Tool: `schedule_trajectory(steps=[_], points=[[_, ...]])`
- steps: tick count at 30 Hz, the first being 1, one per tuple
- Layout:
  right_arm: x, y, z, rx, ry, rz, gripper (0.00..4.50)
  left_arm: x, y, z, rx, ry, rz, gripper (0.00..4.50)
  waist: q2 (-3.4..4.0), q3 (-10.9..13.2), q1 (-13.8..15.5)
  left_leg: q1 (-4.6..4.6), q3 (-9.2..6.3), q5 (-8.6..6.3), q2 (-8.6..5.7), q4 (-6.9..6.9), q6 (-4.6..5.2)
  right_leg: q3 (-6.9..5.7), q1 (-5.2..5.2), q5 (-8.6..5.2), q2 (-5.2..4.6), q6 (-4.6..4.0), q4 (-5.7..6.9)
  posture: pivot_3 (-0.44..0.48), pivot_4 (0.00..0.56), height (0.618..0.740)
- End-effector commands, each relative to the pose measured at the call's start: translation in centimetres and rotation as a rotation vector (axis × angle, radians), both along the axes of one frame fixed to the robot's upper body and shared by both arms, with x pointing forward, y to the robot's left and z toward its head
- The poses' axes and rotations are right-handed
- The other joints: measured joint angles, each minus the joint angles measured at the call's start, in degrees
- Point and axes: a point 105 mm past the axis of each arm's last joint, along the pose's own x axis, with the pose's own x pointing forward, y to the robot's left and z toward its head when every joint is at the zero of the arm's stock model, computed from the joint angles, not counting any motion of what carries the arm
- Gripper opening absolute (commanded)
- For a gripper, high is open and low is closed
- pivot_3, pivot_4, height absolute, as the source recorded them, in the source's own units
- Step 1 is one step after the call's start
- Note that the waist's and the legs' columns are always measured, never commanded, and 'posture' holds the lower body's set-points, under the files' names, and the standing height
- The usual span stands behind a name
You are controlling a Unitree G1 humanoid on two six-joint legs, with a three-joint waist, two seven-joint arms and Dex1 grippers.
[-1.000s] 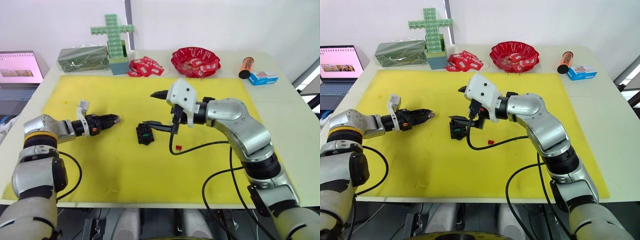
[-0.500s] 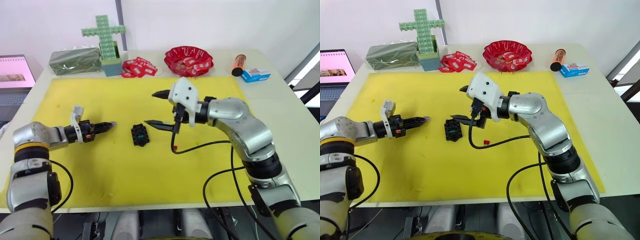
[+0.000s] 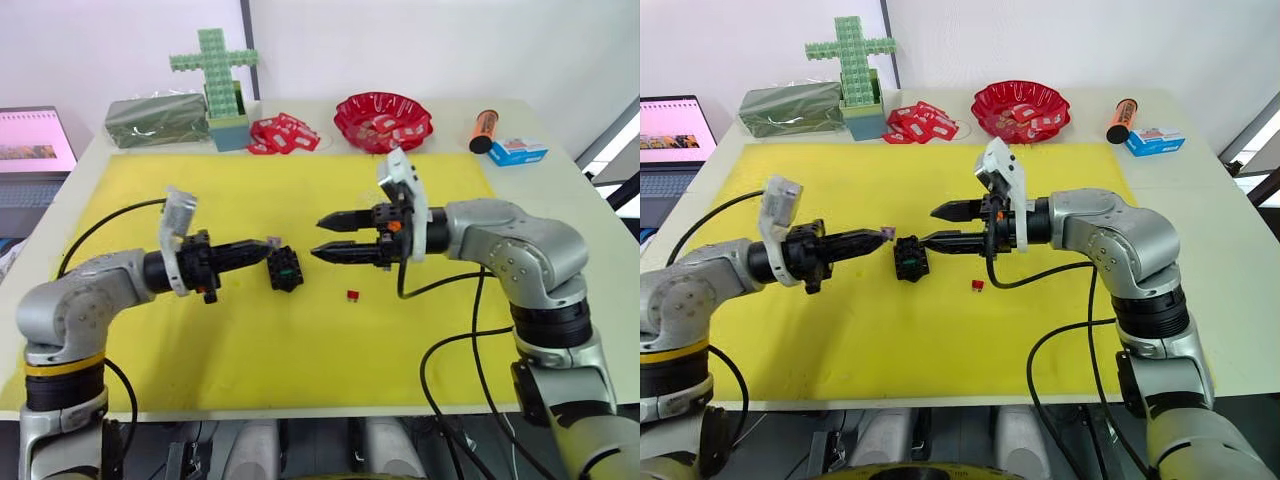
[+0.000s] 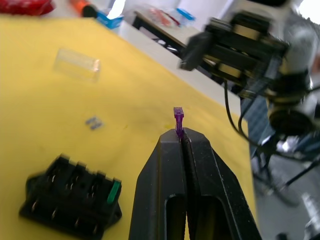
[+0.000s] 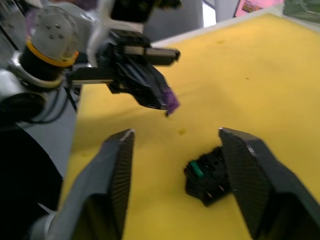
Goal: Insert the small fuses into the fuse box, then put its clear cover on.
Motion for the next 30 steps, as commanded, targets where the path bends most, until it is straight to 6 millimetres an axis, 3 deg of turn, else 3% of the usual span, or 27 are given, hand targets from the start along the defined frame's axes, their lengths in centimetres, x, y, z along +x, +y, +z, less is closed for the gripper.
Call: schedule_trajectory(steps=[1, 3, 5, 12, 30], points=[[-0.3, 0.2, 0.4, -0.043, -0.120, 0.039, 2.71, -0.6, -0.7, 1.1, 0.042, -0.192, -0.061, 0.00, 0.00, 0.0, 0.0, -0.02, 0.01, 0.00, 0.02, 0.00, 0.00, -0.02, 0.01, 0.02, 0.05, -0.02, -0.08, 0.000, 0.150, 0.740], [-0.4, 0.2, 0.2, -0.052, -0.134, 0.047, 2.39, -0.9, -0.9, 0.9, 0.070, -0.227, -0.090, 0.00, 0.00, 0.0, 0.0, -0.04, 0.06, 0.00, 0.02, 0.00, 0.01, -0.02, 0.02, 0.03, 0.14, -0.02, -0.14, 0.000, 0.150, 0.740], [-0.5, 0.2, 0.1, -0.058, -0.142, 0.050, 1.73, -0.8, -1.1, 1.0, 0.070, -0.251, -0.103, 0.00, 0.00, 0.0, 0.0, -0.04, 0.08, 0.00, 0.01, 0.00, 0.01, -0.02, 0.03, 0.03, 0.17, -0.01, -0.16, 0.000, 0.150, 0.740], [-0.8, 0.6, 0.0, -0.056, -0.160, 0.050, 1.73, -0.8, -2.2, 1.0, 0.052, -0.298, -0.133, 0.00, -0.01, 0.0, 0.1, -0.04, 0.06, 0.01, -0.01, 0.12, 0.03, -0.04, 0.12, 0.04, 0.25, 0.02, -0.15, 0.000, 0.150, 0.740], [-1.6, 1.1, 0.3, -0.033, -0.107, 0.081, 1.73, -0.3, -2.2, 0.7, 0.069, -0.333, -0.168, 0.00, -0.01, 0.0, 0.1, -0.04, 0.00, 0.00, 0.12, 0.11, 0.05, -0.05, 0.11, 0.11, 0.56, 0.16, -0.12, 0.000, 0.150, 0.740]])
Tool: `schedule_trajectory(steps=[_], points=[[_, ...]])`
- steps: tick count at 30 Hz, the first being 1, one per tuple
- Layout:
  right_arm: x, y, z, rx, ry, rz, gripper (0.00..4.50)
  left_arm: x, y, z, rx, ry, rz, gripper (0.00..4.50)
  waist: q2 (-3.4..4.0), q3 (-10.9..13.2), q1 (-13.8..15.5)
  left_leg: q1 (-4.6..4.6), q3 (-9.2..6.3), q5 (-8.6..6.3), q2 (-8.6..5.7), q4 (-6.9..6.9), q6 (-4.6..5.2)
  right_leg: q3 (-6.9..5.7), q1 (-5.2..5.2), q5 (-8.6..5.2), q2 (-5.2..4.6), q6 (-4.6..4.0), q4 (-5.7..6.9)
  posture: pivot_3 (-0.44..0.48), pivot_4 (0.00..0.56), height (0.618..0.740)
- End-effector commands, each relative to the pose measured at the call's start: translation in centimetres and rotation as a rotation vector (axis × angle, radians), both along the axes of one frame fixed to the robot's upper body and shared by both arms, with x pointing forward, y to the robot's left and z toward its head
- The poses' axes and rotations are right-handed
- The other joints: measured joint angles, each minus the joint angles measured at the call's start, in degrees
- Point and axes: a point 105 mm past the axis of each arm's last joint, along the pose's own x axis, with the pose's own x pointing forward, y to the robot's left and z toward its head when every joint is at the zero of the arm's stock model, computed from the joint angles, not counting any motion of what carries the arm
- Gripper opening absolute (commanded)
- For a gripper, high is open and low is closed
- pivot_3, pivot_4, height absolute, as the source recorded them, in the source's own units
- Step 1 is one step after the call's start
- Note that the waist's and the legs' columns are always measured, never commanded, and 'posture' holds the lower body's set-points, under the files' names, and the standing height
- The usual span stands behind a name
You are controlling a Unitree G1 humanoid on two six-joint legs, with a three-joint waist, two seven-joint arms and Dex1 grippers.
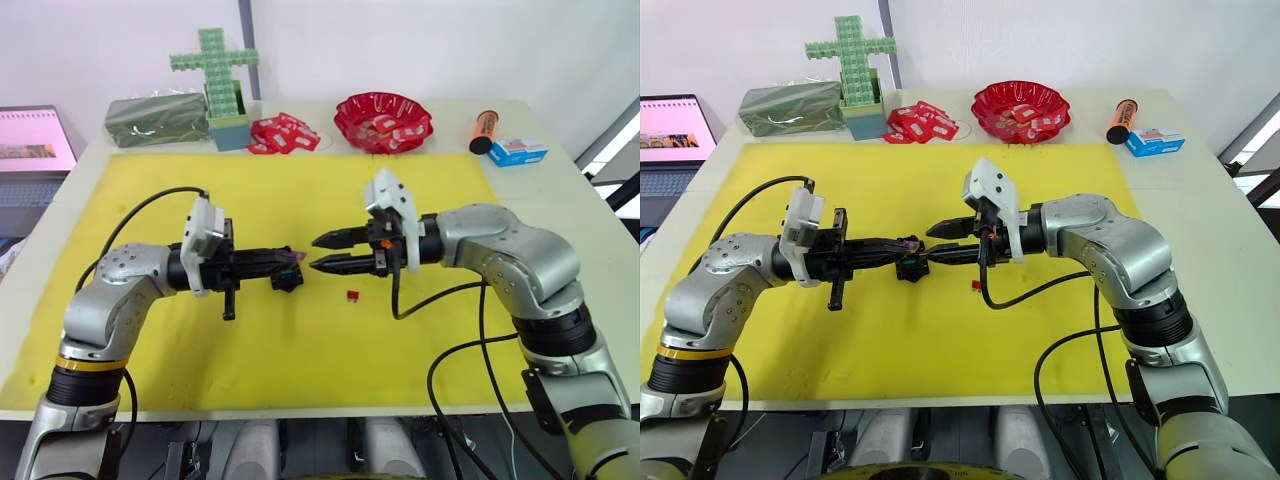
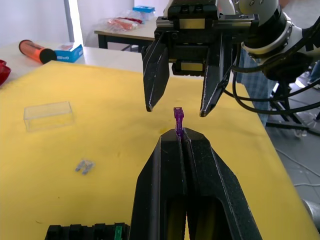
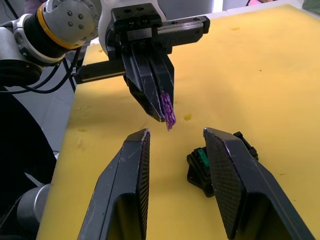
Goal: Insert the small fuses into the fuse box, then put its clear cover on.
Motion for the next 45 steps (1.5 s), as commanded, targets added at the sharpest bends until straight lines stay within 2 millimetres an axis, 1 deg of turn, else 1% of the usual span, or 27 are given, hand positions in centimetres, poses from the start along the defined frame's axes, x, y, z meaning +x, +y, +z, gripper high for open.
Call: schedule_trajectory(steps=[1, 8, 10, 11, 12, 13, 14, 23, 25, 27, 28, 30, 31, 32, 33, 35, 37, 38, 41, 45], points=[[-0.5, 0.6, 1.1, 0.028, -0.043, 0.031, 1.73, 0.0, -0.4, 0.8, -0.001, -0.054, -0.021, 0.00, 0.00, 0.0, 0.0, 0.00, 0.00, 0.00, 0.00, 0.00, 0.00, 0.00, 0.00, 0.00, 0.00, 0.00, 0.00, 0.000, 0.150, 0.740], [-0.5, 0.8, 1.0, 0.033, -0.035, 0.037, 1.73, 0.2, -0.5, 1.0, -0.003, -0.062, -0.022, 0.00, 0.00, 0.0, 0.0, 0.00, 0.00, 0.00, -0.01, 0.00, 0.00, 0.00, 0.00, 0.01, 0.01, 0.03, 0.01, 0.000, 0.150, 0.740], [-0.6, 0.9, 1.0, 0.038, -0.030, 0.043, 1.22, 0.2, -0.4, 1.0, -0.002, -0.057, -0.024, 0.00, 0.00, 0.0, 0.0, 0.00, 0.00, 0.00, -0.01, 0.00, 0.00, 0.00, 0.00, 0.01, 0.02, 0.03, 0.01, 0.000, 0.150, 0.740], [-0.6, 0.9, 1.0, 0.041, -0.029, 0.043, 0.82, 0.2, -0.4, 0.9, 0.005, -0.054, -0.025, 0.00, 0.00, 0.0, 0.0, 0.00, 0.00, 0.00, -0.01, 0.01, 0.00, 0.00, 0.00, 0.01, 0.02, 0.03, 0.02, 0.000, 0.150, 0.740], [-0.6, 1.0, 1.0, 0.044, -0.029, 0.043, 0.57, 0.3, -0.3, 0.8, 0.008, -0.054, -0.024, 0.00, 0.00, 0.0, 0.0, 0.00, 0.00, 0.00, -0.02, 0.00, 0.00, 0.00, 0.00, 0.01, 0.02, 0.03, 0.01, 0.000, 0.150, 0.740], [-0.6, 1.0, 1.1, 0.047, -0.028, 0.043, 0.19, 0.4, -0.3, 0.7, 0.008, -0.054, -0.021, 0.00, 0.00, 0.0, 0.0, 0.00, 0.00, 0.00, -0.02, 0.01, 0.00, 0.00, 0.00, 0.01, 0.02, 0.03, 0.01, 0.000, 0.150, 0.740], [-0.6, 1.0, 1.1, 0.050, -0.025, 0.046, 0.05, 0.4, -0.3, 0.7, 0.007, -0.053, -0.021, 0.00, 0.00, 0.0, 0.0, 0.00, 0.01, 0.00, -0.03, 0.01, 0.00, 0.00, 0.00, 0.01, 0.02, 0.03, 0.02, 0.000, 0.150, 0.740], [-0.8, 0.8, 1.2, 0.042, -0.012, 0.061, 0.05, 0.4, -0.1, 0.1, 0.031, -0.049, -0.011, 0.00, 0.00, 0.0, 0.0, 0.00, 0.00, 0.00, -0.02, 0.01, 0.00, 0.00, 0.00, 0.01, 0.02, 0.03, 0.02, 0.000, 0.150, 0.740], [-0.9, 0.9, 1.2, 0.031, -0.015, 0.071, 0.00, 0.5, 0.2, 0.0, 0.040, -0.025, 0.011, 0.45, 0.00, 0.0, 0.0, 0.00, 0.00, 0.00, -0.02, 0.01, 0.00, 0.00, 0.00, 0.01, 0.02, 0.03, 0.02, 0.000, 0.150, 0.740], [-1.0, 0.9, 1.3, 0.020, -0.022, 0.079, 0.00, 0.4, 1.0, -0.7, 0.090, -0.001, 0.037, 0.98, 0.00, 0.0, -0.1, 0.00, -0.01, 0.00, -0.02, 0.00, 0.00, 0.00, 0.00, 0.02, 0.03, 0.05, 0.03, 0.000, 0.150, 0.740], [-1.0, 1.0, 1.3, 0.017, -0.027, 0.080, 0.00, 0.4, 1.4, -0.9, 0.106, -0.001, 0.052, 1.33, 0.00, 0.0, -0.2, 0.00, -0.01, 0.00, -0.02, -0.01, 0.00, 0.00, -0.01, 0.02, 0.03, 0.05, 0.04, 0.000, 0.150, 0.740], [-0.7, 1.2, 1.5, 0.016, -0.038, 0.072, 0.00, 0.8, 2.8, -0.8, 0.085, -0.002, 0.148, 1.96, 0.01, 0.0, -0.2, 0.02, -0.01, -0.01, -0.01, -0.02, 0.01, -0.01, -0.03, 0.02, 0.04, 0.05, 0.06, 0.000, 0.150, 0.740], [-0.7, 1.3, 1.5, 0.015, -0.043, 0.068, 0.00, 0.9, 3.4, -0.8, 0.077, -0.006, 0.190, 2.40, 0.01, 0.0, -0.2, 0.02, -0.02, -0.01, 0.05, -0.03, 0.02, 0.00, -0.06, 0.02, 0.04, 0.05, 0.07, 0.000, 0.150, 0.740], [-0.3, 1.4, 1.6, 0.009, -0.060, 0.052, 0.00, 0.9, 4.0, -1.2, 0.091, -0.017, 0.224, 2.60, 0.01, 0.0, -0.2, 0.03, -0.02, -0.01, 0.07, -0.03, 0.02, 0.00, -0.06, 0.02, 0.04, 0.05, 0.08, 0.000, 0.150, 0.740], [0.1, 1.5, 1.5, -0.015, -0.088, 0.037, 0.00, 0.8, 4.4, -1.7, 0.110, -0.035, 0.252, 2.97, 0.01, 0.0, -0.3, 0.02, -0.02, -0.01, 0.10, -0.03, 0.02, 0.00, -0.07, 0.02, 0.05, 0.05, 0.08, 0.000, 0.150, 0.740], [0.8, 1.7, 1.3, -0.058, -0.135, 0.011, 0.00, 0.7, 4.9, -2.4, 0.132, -0.072, 0.297, 3.62, 0.02, 0.0, -0.2, 0.04, -0.01, -0.01, 0.12, -0.03, 0.02, 0.00, -0.08, 0.01, 0.04, 0.03, 0.09, 0.000, 0.150, 0.740], [1.1, 1.8, 1.0, -0.088, -0.154, 0.007, 0.00, 0.7, 5.0, -2.8, 0.130, -0.080, 0.329, 4.36, 0.01, 0.0, 0.2, 0.03, 0.00, -0.01, 0.12, -0.02, 0.02, 0.00, -0.08, -0.04, 0.03, -0.07, 0.09, 0.000, 0.150, 0.740], [1.3, 1.9, 0.7, -0.118, -0.177, 0.007, 0.00, 0.9, 5.1, -3.1, 0.114, -0.081, 0.366, 4.44, 0.02, 0.0, 0.2, 0.02, -0.01, -0.01, 0.11, -0.01, 0.02, -0.01, -0.05, -0.08, 0.02, -0.12, 0.08, 0.000, 0.150, 0.740], [2.5, 3.1, 0.2, -0.189, -0.244, -0.002, 0.00, 1.3, 4.5, -4.0, 0.068, -0.095, 0.449, 4.44, 0.02, 0.0, 0.0, 0.02, 0.04, -0.01, 0.06, 0.05, 0.01, 0.02, -0.03, -0.07, -0.09, -0.13, 0.04, 0.000, 0.150, 0.740], [2.7, 4.2, 0.2, -0.201, -0.273, 0.027, 0.00, 1.0, 3.3, -4.7, 0.052, -0.079, 0.430, 4.44, 0.00, 0.0, 0.0, 0.01, 0.02, -0.01, 0.06, 0.02, 0.01, 0.01, -0.06, 0.01, -0.07, 0.01, 0.07, 0.000, 0.150, 0.740]])
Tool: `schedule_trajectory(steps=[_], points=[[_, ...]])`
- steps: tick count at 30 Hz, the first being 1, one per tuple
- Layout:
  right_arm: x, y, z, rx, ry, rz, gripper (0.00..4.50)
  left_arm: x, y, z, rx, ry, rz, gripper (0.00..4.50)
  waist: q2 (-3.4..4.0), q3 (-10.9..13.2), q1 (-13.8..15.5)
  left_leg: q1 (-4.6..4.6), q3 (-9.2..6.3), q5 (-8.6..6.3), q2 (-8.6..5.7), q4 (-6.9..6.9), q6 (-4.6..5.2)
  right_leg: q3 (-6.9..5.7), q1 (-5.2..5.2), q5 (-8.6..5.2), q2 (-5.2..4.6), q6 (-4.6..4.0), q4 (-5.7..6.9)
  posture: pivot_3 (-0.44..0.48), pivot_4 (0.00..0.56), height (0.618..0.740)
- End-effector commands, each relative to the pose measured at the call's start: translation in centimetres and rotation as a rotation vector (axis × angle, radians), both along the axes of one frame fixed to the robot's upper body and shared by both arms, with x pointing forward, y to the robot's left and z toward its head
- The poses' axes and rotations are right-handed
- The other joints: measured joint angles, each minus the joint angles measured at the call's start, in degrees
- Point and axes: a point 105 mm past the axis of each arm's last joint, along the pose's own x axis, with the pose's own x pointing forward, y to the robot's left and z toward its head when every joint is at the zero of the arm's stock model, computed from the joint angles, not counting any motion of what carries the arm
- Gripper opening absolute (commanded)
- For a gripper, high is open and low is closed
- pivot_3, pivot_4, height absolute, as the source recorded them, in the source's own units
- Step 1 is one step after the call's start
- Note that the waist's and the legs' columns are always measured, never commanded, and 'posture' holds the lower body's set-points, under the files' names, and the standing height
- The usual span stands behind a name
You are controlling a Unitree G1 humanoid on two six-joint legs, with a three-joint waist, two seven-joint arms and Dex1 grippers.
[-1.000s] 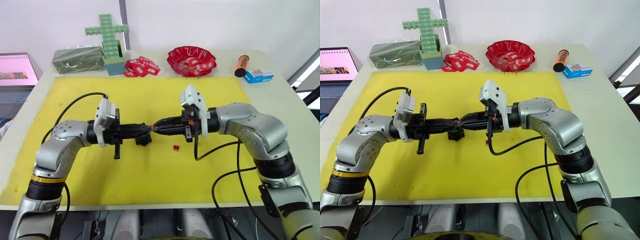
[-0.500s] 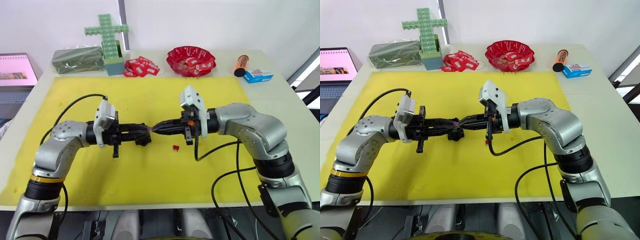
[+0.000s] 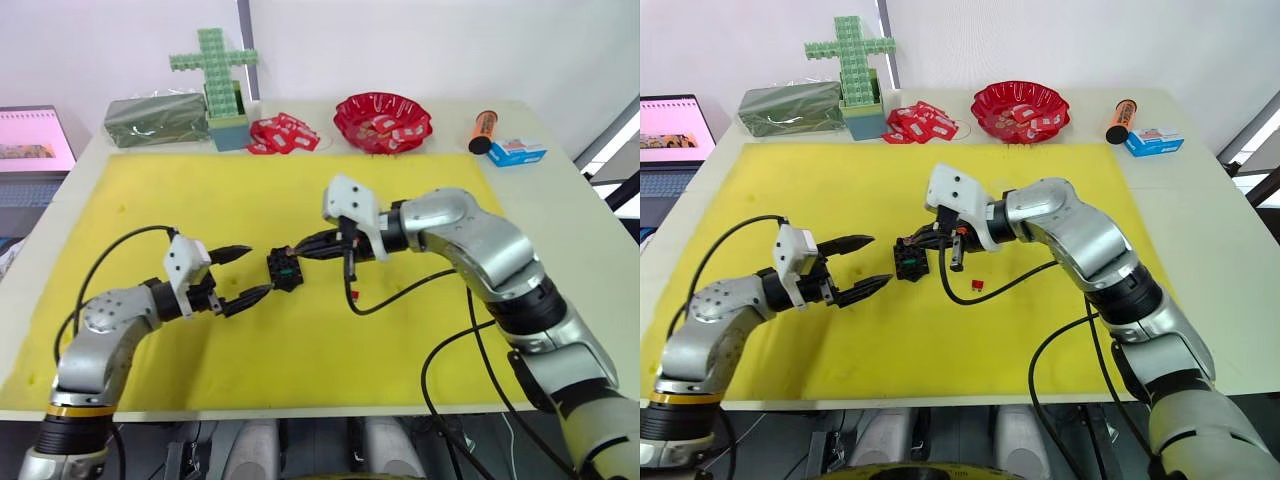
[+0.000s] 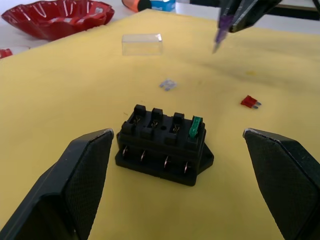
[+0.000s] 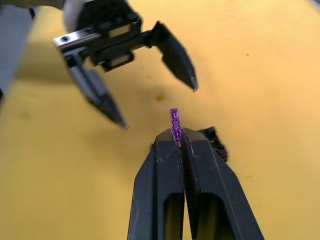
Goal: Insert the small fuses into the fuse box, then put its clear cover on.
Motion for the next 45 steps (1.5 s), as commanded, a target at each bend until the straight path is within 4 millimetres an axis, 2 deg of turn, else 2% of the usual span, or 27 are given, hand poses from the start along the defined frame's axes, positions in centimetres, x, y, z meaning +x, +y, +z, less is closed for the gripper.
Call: schedule_trajectory(steps=[1, 13, 32, 45], points=[[0.2, 1.1, 0.9, -0.015, -0.080, 0.047, 0.00, -0.4, -1.2, 0.6, -0.008, -0.050, -0.024, 4.44, 0.02, 0.0, 0.0, 0.00, -0.02, 0.00, 0.00, -0.01, 0.00, -0.01, 0.00, 0.01, 0.02, 0.02, 0.01, 0.000, 0.150, 0.740], [1.6, 2.7, -1.3, -0.057, -0.071, 0.102, 0.00, 0.1, -1.7, 0.2, -0.033, -0.061, -0.012, 4.44, 0.02, 0.0, -0.1, 0.02, 0.00, 0.00, -0.01, -0.01, 0.00, -0.02, -0.03, 0.02, 0.03, 0.03, 0.11, 0.000, 0.150, 0.740], [2.4, 2.4, -2.6, -0.100, -0.084, 0.130, 0.00, 0.4, -1.6, 0.4, -0.068, -0.056, 0.009, 4.44, 0.02, 0.0, -0.1, 0.05, -0.01, 0.00, -0.08, 0.02, 0.00, -0.03, -0.07, 0.03, 0.07, 0.05, 0.32, 0.000, 0.150, 0.740], [2.8, 2.1, -3.1, -0.126, -0.092, 0.146, 0.00, 0.4, -1.3, -0.1, -0.062, -0.038, 0.026, 4.44, 0.02, 0.0, -0.1, 0.05, -0.01, 0.00, -0.09, 0.00, 0.00, -0.03, -0.08, 0.03, 0.08, 0.06, 0.33, 0.000, 0.150, 0.740]])
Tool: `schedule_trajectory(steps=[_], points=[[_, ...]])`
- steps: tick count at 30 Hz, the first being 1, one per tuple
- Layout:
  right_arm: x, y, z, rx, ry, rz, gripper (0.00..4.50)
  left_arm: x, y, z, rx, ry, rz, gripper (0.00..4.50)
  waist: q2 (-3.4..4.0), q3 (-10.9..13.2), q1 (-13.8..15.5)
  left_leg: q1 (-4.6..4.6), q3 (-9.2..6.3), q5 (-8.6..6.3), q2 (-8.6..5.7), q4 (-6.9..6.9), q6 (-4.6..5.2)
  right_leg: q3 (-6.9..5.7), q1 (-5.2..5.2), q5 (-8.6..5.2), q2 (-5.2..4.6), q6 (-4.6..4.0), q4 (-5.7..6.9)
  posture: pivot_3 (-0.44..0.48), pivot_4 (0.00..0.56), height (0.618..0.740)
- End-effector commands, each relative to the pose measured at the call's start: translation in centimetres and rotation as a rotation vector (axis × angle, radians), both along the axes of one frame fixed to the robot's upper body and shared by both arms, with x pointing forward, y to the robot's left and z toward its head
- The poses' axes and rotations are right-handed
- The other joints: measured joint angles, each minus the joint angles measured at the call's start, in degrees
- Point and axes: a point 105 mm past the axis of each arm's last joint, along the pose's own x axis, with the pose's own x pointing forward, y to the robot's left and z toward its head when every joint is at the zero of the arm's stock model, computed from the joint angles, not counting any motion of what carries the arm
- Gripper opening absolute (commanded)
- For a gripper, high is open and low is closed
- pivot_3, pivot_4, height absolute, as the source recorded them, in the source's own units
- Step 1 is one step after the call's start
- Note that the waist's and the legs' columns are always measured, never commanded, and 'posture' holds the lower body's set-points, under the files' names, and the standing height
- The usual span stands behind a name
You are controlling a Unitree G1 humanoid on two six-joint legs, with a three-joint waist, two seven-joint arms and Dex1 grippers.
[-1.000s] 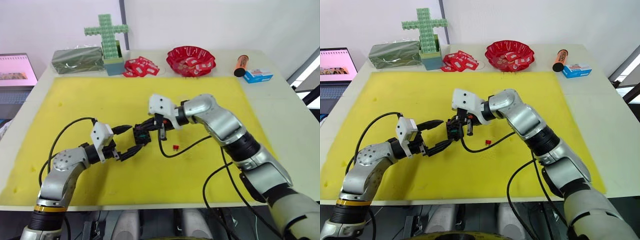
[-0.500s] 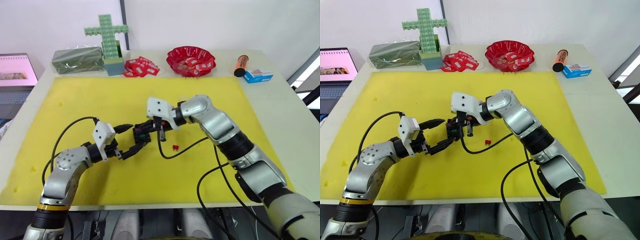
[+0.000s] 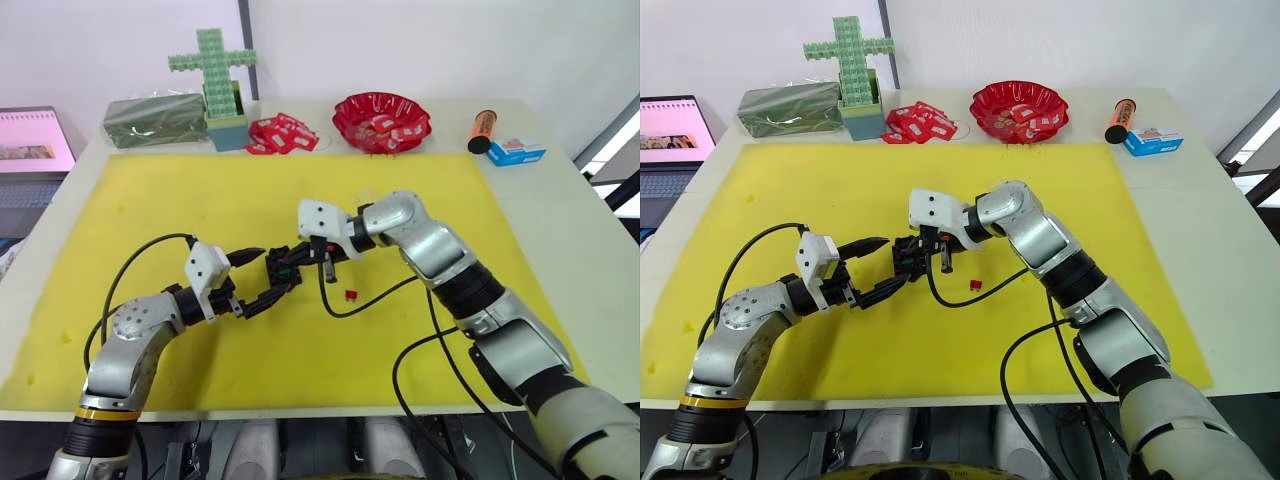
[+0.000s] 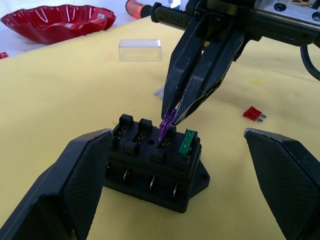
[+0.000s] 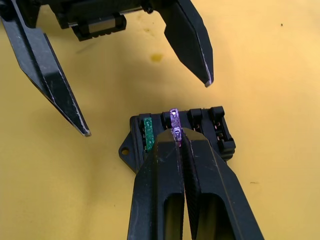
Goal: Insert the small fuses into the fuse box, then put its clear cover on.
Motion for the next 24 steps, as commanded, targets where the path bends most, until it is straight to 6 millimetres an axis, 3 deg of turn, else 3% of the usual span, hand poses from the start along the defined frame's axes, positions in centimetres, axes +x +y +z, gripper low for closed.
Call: schedule_trajectory(steps=[1, 24], points=[[-0.07, 0.56, 1.37, 0.022, -0.042, 0.033, 0.00, 0.07, 0.36, 0.63, -0.013, -0.028, 0.012, 4.44, 0.00, 0.0, 0.0, 0.00, 0.00, 0.00, 0.00, 0.00, 0.00, 0.00, 0.00, 0.00, 0.00, 0.00, 0.00, 0.000, 0.150, 0.740], [0.60, 0.71, 0.68, -0.012, -0.052, 0.034, 0.00, -0.22, 0.26, 0.16, -0.001, -0.022, 0.012, 4.44, 0.00, 0.0, 0.0, 0.01, -0.01, 0.00, 0.01, 0.00, 0.00, 0.00, -0.01, 0.00, 0.00, -0.01, 0.03, 0.000, 0.150, 0.740]])
